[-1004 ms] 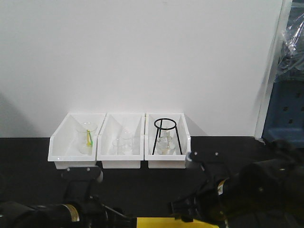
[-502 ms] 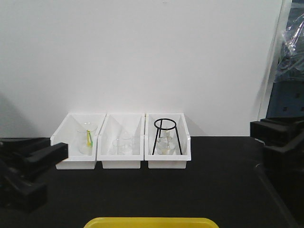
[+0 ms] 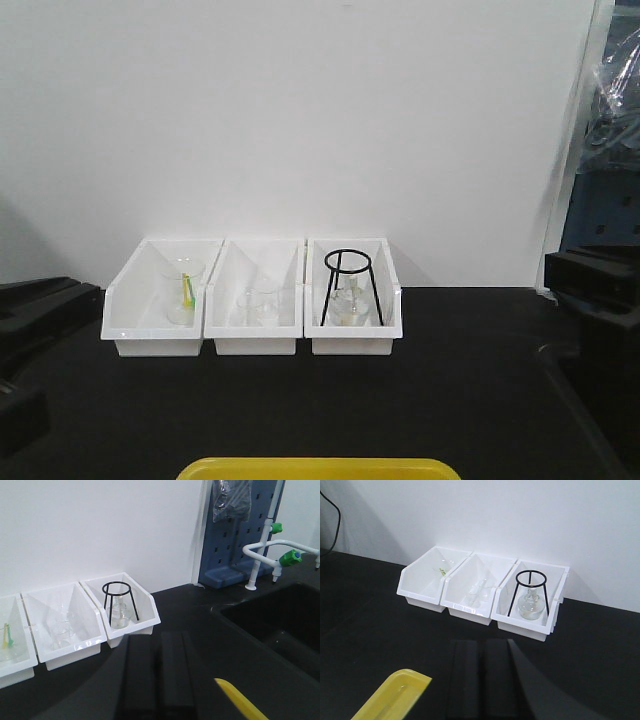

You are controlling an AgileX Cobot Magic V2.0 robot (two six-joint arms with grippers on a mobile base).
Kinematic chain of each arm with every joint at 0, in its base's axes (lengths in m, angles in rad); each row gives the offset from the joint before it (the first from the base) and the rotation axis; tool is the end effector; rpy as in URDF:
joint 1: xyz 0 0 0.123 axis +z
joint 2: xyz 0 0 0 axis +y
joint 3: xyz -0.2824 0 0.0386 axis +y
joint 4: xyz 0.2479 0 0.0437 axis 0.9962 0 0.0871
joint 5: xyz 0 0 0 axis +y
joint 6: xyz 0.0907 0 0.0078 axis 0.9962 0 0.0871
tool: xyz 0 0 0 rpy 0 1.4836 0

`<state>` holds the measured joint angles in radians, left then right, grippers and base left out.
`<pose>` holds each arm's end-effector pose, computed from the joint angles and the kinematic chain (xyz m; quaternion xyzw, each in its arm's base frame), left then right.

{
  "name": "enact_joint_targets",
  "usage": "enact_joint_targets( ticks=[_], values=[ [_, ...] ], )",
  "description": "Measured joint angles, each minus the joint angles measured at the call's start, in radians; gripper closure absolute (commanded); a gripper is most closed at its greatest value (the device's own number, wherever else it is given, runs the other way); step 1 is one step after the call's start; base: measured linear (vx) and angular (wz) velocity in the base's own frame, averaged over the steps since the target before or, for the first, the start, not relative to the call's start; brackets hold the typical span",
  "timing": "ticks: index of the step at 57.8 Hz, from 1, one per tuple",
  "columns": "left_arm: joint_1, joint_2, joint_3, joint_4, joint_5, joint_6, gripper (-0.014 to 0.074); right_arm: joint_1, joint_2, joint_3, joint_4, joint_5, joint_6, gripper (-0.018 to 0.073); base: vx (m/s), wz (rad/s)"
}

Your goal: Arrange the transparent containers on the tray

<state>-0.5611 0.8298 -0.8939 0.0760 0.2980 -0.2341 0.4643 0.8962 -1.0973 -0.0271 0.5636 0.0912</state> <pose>0.1471 -0.0900 0.4035 0.1431 0.7431 -0.2231 0.6144 0.1575 0.0774 0.4351 -0.1526 0.7827 0.1532 0.5837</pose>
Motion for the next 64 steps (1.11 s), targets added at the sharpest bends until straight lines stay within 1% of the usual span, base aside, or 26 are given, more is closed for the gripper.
enact_joint_targets(
  ticks=[11,16,20,25,30,35,38,41,46,54,58,64],
  values=[
    [0.0,0.0,0.0,0.001,0.001,0.001,0.0489,0.0,0.0,0.0,0.0,0.001,0.0,0.0572,0.0,0.0],
    [0.0,-0.002,0.001,0.022,0.011,0.003,0.0489,0.0,0.0,0.0,0.0,0.001,0.0,0.0572,0.0,0.0],
    [0.0,-0.017,0.019,0.056,0.026,0.003,0.0489,0.0,0.0,0.0,0.0,0.001,0.0,0.0572,0.0,0.0],
    [0.002,-0.064,0.096,0.098,0.015,0.002,0.05,0.0,0.0,0.0,0.0,0.001,0.0,0.0572,0.0,0.0],
    [0.032,-0.145,0.22,0.119,-0.044,-0.001,0.0531,0.0,0.0,0.0,0.0,0.001,0.0,0.0572,0.0,0.0],
    [0.099,-0.273,0.387,0.124,-0.132,-0.001,0.058,0.0,0.0,0.0,0.0,0.001,0.0,0.0572,0.0,0.0],
    [0.146,-0.352,0.47,0.124,-0.157,-0.001,0.0607,0.0,0.0,0.0,0.0,0.001,0.0,0.0572,0.0,0.0],
    [0.197,-0.433,0.543,0.124,-0.163,-0.001,0.0605,0.0,0.0,0.0,0.0,0.001,0.0,0.0572,0.0,0.0],
    [0.287,-0.555,0.642,0.124,-0.138,-0.001,0.0605,0.0,0.0,0.0,0.0,0.001,0.0,0.0572,0.0,0.0],
    [0.412,-0.75,0.762,0.124,-0.036,-0.001,0.0605,0.0,0.0,0.0,0.0,0.001,0.0,0.0572,0.0,0.0],
    [0.453,-0.819,0.827,0.124,0.001,-0.001,0.0605,0.0,0.0,0.0,0.0,0.001,0.0,0.0572,0.0,0.0],
    [0.49,-0.837,0.914,0.111,0.013,-0.001,0.0605,0.0,0.0,0.0,0.001,0.001,0.0,0.0572,0.0,0.01]
  ],
)
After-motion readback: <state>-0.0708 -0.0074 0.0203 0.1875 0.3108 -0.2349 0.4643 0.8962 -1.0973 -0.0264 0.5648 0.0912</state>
